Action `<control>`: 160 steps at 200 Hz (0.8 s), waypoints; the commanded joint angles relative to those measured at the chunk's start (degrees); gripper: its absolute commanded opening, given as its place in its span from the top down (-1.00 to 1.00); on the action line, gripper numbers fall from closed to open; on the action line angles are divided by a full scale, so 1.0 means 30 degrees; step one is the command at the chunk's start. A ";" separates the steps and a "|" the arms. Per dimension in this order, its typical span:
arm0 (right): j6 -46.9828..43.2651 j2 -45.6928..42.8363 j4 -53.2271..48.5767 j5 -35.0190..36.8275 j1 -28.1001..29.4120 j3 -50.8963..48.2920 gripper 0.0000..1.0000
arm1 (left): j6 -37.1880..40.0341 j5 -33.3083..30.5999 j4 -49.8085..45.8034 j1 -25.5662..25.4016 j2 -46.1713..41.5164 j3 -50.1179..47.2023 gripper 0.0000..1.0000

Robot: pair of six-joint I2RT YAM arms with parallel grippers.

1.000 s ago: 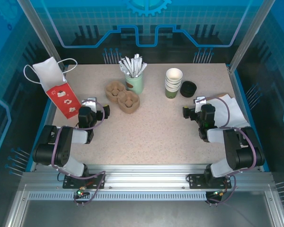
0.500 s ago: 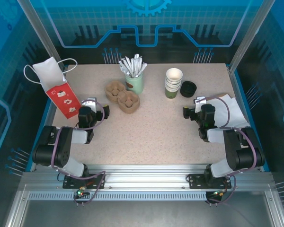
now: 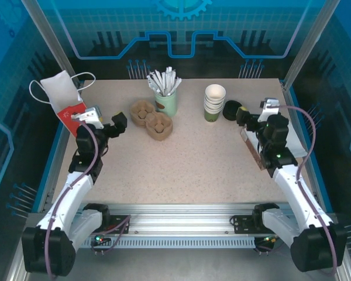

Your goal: Pack the takeout coffee

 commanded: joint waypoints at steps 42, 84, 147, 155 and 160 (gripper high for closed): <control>0.0517 0.7329 -1.1461 -0.1047 0.1536 1.0890 -0.76 | 0.0718 0.3692 -0.5991 -0.5242 0.4058 0.6533 -0.98; 0.0525 1.2954 -1.4599 -0.1253 0.1489 1.6897 -0.42 | 0.1328 0.3570 -0.6035 -0.7015 0.6394 0.8756 -0.97; 0.0613 1.7967 -1.5879 -0.1867 0.1541 2.1093 0.12 | 0.2126 0.2867 -0.6471 -0.7845 0.7291 0.9695 -0.97; 0.0584 1.8321 -1.5905 -0.1870 0.1543 2.1388 0.18 | 0.2246 0.2754 -0.6496 -0.7857 0.7275 0.9662 -0.97; 0.0558 1.8506 -1.5963 -0.1902 0.1541 2.1561 0.21 | 0.2280 0.2691 -0.6522 -0.7868 0.7259 0.9662 -0.97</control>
